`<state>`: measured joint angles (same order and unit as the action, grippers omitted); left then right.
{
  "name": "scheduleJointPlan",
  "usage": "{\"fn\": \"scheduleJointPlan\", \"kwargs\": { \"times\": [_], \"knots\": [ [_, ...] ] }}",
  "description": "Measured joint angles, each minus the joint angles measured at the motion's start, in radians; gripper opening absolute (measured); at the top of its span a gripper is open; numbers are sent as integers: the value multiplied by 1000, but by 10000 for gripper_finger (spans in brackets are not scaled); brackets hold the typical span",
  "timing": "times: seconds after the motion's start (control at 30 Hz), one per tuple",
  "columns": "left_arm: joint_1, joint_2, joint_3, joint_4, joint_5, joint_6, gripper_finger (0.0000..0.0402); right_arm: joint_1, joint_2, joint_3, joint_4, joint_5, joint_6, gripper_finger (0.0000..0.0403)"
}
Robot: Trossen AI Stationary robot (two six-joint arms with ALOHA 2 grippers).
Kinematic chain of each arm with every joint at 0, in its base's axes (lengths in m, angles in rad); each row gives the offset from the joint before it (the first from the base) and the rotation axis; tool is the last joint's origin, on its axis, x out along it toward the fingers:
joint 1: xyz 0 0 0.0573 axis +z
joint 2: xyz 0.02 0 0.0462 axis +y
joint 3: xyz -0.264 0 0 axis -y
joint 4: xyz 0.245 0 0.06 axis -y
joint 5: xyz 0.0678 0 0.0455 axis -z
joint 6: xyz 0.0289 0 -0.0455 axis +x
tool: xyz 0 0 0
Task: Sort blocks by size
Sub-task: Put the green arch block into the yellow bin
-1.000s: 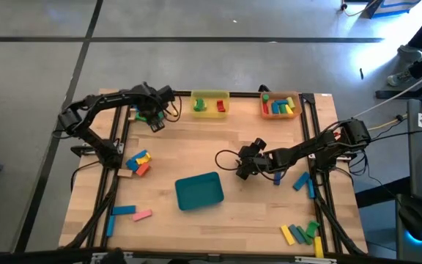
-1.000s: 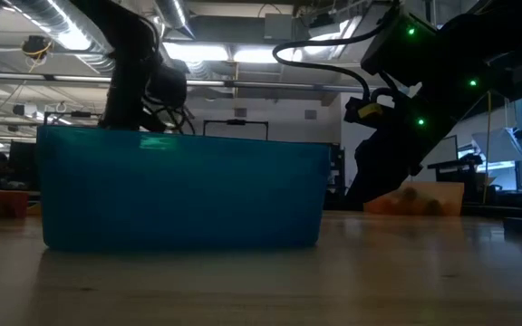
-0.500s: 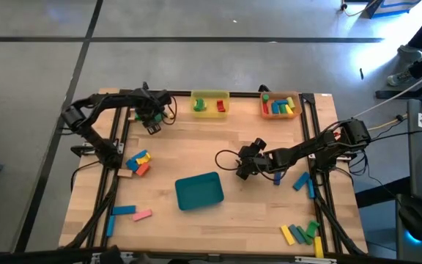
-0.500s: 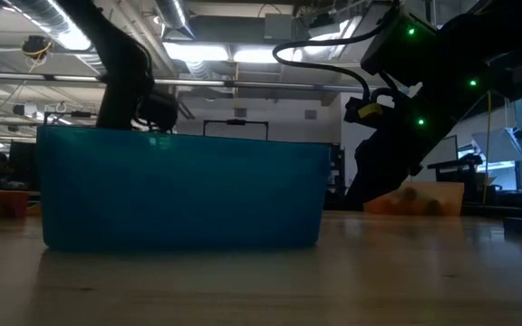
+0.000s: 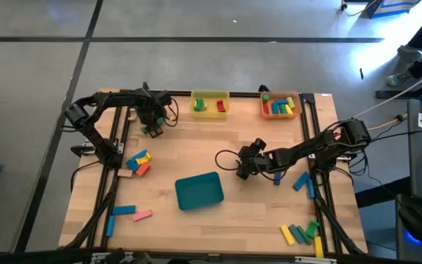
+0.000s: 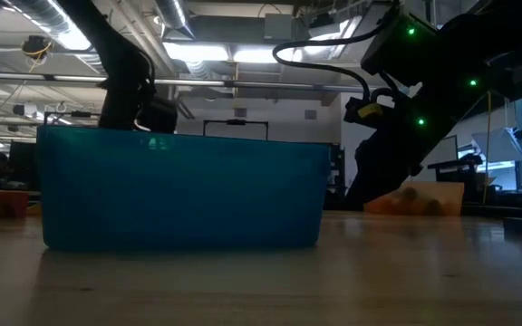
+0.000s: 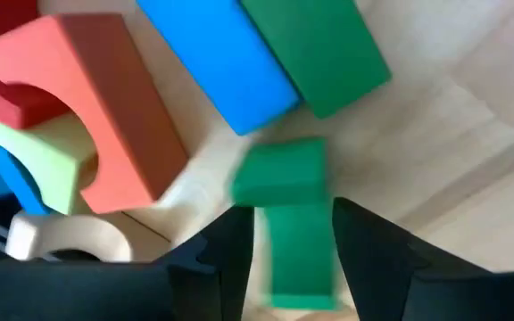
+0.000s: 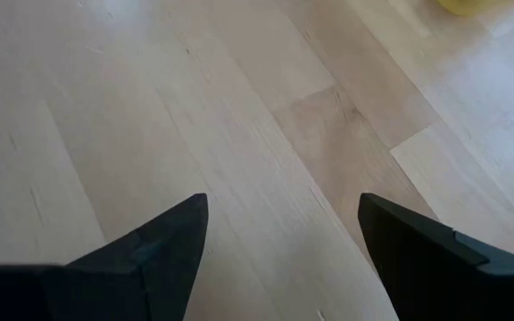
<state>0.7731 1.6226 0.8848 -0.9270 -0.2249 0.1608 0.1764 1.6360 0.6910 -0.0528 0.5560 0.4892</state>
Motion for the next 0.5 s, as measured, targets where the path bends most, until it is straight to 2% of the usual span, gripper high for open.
{"fn": "scheduleJointPlan", "kwargs": {
  "times": [0.5],
  "knots": [
    [-2, -1, 0, 26, 15, -20, 143, 0, 0, 0, 0, -1, 0, 292]
  ]
}}
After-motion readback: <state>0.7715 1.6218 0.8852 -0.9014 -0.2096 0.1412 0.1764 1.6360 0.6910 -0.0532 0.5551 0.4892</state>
